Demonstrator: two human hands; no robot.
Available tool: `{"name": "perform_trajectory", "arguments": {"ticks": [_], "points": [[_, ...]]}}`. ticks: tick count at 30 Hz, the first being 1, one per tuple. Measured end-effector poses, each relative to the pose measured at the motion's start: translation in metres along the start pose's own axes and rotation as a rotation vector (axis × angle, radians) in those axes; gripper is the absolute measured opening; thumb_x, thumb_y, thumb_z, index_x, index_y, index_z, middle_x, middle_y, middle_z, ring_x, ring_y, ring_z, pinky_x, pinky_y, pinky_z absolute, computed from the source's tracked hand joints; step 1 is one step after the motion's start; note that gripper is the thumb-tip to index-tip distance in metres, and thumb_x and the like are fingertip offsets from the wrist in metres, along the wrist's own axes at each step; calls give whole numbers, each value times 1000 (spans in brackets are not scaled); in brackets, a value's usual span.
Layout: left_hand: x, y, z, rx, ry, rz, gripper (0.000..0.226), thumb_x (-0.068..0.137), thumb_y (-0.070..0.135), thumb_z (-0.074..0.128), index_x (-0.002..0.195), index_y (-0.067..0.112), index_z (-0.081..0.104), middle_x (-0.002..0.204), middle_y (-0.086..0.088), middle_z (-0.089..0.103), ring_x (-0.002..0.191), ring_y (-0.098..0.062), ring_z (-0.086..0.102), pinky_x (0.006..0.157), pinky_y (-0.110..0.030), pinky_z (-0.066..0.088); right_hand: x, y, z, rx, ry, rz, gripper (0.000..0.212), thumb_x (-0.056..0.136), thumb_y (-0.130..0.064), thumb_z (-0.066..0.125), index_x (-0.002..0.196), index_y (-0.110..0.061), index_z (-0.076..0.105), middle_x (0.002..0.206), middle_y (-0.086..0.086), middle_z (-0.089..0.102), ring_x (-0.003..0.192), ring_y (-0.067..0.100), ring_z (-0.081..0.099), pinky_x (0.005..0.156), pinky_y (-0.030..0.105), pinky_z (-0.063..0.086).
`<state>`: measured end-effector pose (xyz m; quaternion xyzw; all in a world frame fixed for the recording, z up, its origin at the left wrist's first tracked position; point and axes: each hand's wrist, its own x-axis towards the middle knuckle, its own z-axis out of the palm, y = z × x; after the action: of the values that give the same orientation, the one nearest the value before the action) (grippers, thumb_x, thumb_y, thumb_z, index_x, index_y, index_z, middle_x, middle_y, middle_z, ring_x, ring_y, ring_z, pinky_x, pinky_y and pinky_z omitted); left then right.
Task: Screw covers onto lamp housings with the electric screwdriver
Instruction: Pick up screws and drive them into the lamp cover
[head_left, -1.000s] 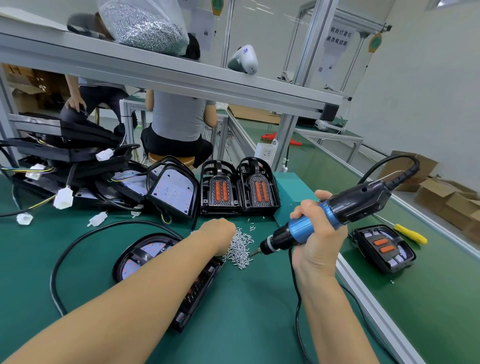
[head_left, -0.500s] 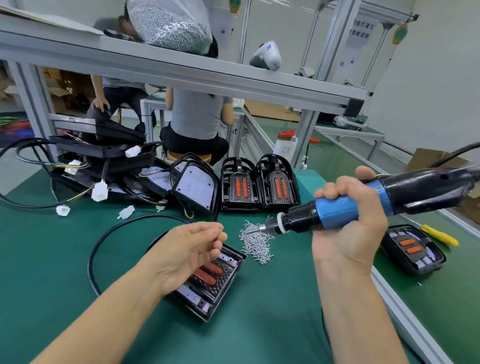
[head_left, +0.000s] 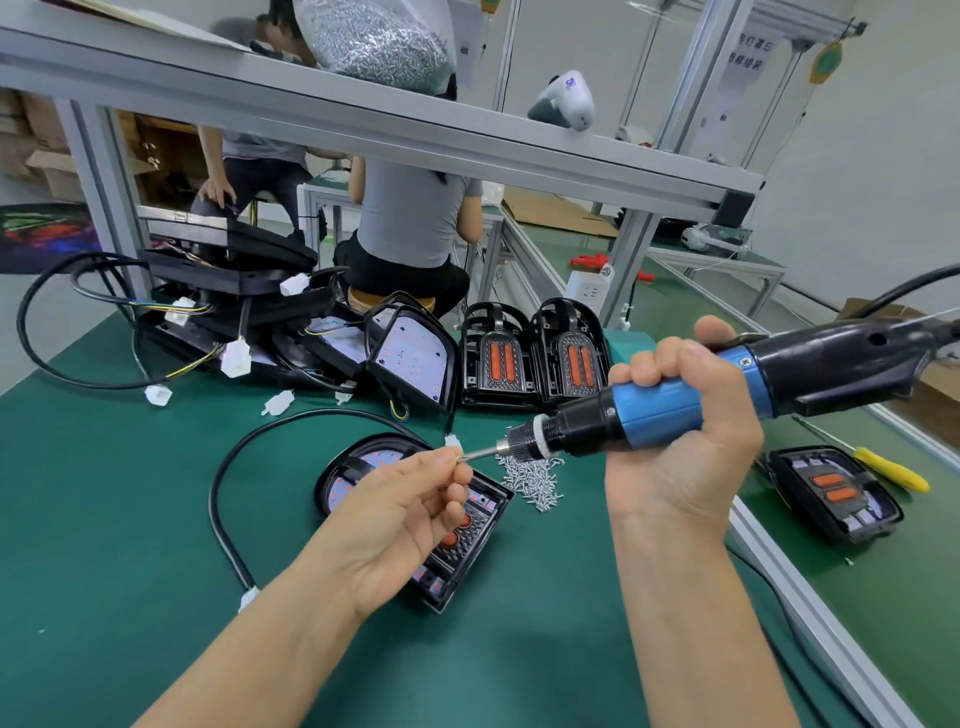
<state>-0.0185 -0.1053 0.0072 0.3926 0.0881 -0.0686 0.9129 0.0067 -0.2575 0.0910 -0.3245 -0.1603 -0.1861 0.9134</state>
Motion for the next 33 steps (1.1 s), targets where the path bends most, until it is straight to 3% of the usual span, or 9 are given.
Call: {"name": "perform_trajectory", "arguments": {"ticks": [10,13,18,22,33], "points": [[-4,-5,-2,-19,-4,31,11,74,11,62,82,4,66,67,-6,63,52,-10,56,48,-18,51,-2,2,-3,0,-21,-1,22,74,-2,53,91,-16,53,59,-5,48,52,11,48,59,23,45],[-4,-4,-6,156,14,93,7,82,10,61,81,5,65,68,-5,62,52,-10,55,48,-19,50,-1,5,-7,-17,-40,-4,22,74,-2,53,91,-16,54,59,-5,49,52,11,48,59,24,45],[2,-1,-18,837,278,479,17,95,11,53,80,15,61,70,3,65,54,-3,60,56,-16,47,3,18,-23,-193,-48,-45,26,73,4,54,92,-14,52,58,-1,49,52,16,49,59,26,44],[7,-15,-14,878,172,435,16,97,11,49,82,13,55,77,-7,57,59,-21,69,50,-33,55,1,32,-35,-319,-30,-31,25,70,1,58,87,-16,54,56,-2,52,53,19,49,57,24,43],[20,-26,-16,1080,176,471,17,95,12,51,79,17,55,68,4,58,59,-14,66,54,-37,56,5,46,-43,-398,-34,-38,23,70,0,60,80,-21,58,60,-5,53,56,21,49,57,26,44]]}}
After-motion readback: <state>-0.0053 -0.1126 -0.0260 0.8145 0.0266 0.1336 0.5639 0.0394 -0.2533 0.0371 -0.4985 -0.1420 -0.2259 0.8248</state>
